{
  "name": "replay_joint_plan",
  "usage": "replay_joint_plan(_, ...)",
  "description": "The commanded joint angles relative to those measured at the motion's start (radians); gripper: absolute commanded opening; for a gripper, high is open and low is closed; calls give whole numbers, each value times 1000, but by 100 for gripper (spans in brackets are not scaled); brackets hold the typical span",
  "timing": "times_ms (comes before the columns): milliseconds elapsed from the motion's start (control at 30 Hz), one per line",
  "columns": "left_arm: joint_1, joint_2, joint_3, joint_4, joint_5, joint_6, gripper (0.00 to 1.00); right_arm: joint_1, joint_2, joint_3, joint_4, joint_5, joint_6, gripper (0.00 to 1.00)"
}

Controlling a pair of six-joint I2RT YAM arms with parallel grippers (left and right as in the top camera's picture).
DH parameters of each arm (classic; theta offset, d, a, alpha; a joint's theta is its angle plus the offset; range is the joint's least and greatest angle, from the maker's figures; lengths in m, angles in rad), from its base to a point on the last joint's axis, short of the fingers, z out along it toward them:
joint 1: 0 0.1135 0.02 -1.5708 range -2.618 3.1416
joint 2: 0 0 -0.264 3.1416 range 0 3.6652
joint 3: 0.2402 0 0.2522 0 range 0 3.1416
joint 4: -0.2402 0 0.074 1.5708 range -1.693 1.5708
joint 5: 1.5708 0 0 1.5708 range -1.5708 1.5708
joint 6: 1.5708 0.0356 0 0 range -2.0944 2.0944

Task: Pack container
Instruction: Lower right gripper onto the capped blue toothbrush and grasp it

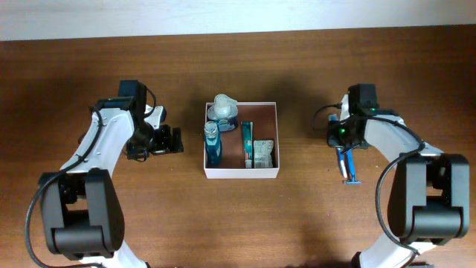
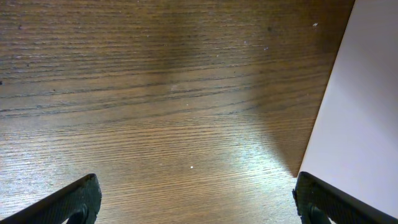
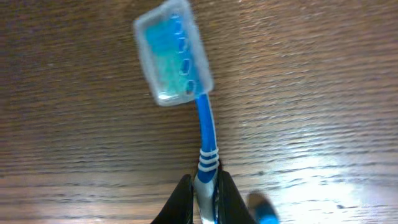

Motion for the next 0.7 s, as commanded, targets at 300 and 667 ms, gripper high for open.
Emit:
replay_joint_plan(300,4,-4,-4,0,0,-3,99,8,14,-13,-90,56,126,9)
replay_joint_plan(667,4,-4,-4,0,0,-3,99,8,14,-77,-47,59,100,41)
